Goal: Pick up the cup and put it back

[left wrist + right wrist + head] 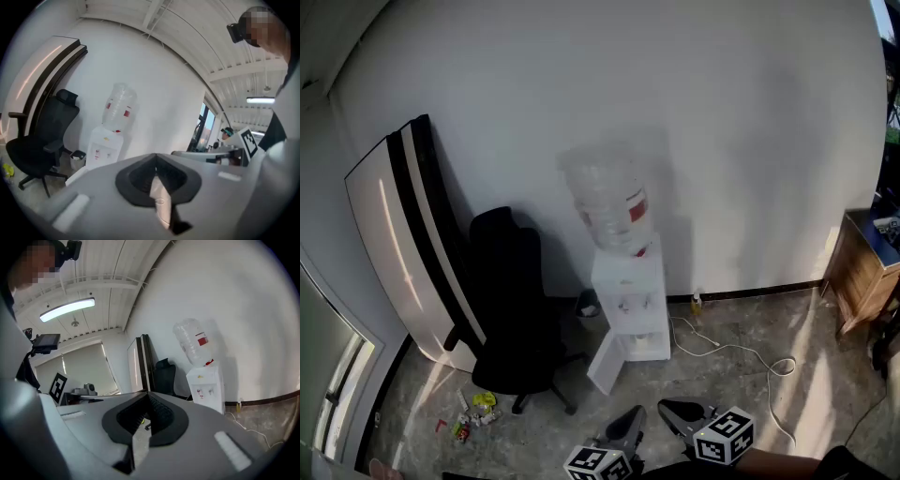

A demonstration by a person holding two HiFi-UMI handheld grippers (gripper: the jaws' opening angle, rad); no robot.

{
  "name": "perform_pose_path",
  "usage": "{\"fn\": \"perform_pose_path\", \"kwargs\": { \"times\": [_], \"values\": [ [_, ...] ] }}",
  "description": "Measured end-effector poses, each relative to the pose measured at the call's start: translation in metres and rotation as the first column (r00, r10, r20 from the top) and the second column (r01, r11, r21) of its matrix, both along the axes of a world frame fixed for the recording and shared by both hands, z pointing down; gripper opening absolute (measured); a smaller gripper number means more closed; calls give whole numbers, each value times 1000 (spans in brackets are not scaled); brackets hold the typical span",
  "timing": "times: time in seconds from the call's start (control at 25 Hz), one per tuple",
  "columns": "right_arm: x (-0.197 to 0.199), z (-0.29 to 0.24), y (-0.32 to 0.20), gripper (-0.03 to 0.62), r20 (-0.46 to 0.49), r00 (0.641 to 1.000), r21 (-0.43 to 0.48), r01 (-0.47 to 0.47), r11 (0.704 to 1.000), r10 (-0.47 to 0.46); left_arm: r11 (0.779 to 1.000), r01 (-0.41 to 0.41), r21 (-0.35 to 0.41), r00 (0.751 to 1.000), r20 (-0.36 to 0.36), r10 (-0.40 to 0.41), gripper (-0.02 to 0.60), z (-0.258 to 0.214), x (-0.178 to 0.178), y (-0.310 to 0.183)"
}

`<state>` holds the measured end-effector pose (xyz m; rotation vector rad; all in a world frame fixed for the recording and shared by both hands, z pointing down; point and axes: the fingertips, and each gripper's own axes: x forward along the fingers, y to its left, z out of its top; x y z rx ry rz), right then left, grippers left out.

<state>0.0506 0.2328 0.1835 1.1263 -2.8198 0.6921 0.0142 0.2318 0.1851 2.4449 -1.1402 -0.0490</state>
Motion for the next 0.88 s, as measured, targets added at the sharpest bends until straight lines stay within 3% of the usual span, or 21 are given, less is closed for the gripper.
{"fn": "perform_pose_path", "kwargs": {
  "times": [0.88],
  "values": [
    [-2,-5,0,8,2,1000,-20,-6,1000,6,1000,-12,-10,1000,-17,12,3,-7,-1,2]
  ]
}}
